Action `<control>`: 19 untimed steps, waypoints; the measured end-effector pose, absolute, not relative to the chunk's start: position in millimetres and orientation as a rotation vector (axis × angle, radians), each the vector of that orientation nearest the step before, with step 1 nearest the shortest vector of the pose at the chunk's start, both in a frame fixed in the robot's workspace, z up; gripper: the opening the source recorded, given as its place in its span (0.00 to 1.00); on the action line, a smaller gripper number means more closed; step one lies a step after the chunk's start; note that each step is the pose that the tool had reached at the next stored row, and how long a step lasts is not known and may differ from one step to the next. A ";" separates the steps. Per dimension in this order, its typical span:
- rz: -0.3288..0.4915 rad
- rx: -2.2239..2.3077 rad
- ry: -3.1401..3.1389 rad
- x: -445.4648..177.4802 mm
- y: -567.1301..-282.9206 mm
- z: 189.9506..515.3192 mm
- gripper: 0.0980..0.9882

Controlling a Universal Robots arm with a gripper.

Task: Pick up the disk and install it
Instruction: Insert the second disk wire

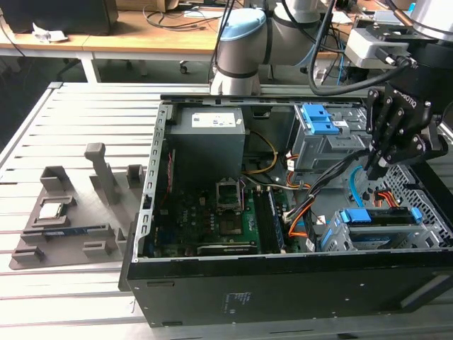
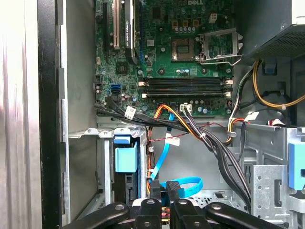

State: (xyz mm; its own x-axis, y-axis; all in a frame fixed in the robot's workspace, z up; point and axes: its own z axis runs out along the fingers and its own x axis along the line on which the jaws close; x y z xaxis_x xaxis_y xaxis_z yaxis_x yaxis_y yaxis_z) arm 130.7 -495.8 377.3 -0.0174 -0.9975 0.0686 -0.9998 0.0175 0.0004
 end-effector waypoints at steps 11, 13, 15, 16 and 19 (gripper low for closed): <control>0.070 2.170 -2.206 130.7 -525.2 372.0 0.07; 0.070 2.170 -2.206 132.4 -535.8 364.0 0.07; 0.069 2.170 -2.206 135.6 -535.8 359.6 0.07; 0.068 2.170 -2.205 138.9 -535.3 356.5 0.07; 0.069 2.192 -2.183 142.7 -530.3 351.4 0.07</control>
